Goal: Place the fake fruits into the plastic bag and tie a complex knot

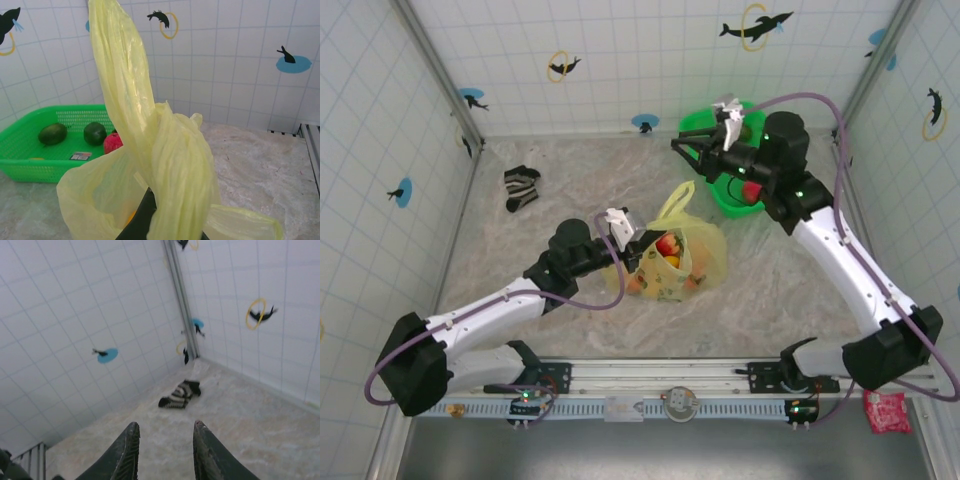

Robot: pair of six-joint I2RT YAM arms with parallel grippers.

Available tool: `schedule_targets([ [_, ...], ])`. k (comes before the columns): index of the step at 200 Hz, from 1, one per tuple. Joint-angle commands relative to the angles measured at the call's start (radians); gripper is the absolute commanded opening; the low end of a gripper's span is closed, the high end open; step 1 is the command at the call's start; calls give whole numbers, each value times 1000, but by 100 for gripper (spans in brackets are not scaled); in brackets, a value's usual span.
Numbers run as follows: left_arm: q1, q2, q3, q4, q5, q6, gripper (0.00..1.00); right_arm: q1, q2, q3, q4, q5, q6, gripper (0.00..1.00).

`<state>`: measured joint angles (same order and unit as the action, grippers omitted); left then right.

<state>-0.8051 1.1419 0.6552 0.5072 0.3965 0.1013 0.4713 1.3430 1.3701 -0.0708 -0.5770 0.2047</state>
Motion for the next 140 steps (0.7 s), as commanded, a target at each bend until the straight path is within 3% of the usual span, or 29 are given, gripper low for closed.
schedule_targets([
  [1,0,-4,32,-13,15,25,0,36,26,22,-220,-37,-17,33],
  [87,1,-9,29,-31,5,24,0,48,-101,-157,-259,-160,-65,28],
  [140,1,-14,28,-41,-8,28,0,50,-183,-203,-304,-112,-74,31],
])
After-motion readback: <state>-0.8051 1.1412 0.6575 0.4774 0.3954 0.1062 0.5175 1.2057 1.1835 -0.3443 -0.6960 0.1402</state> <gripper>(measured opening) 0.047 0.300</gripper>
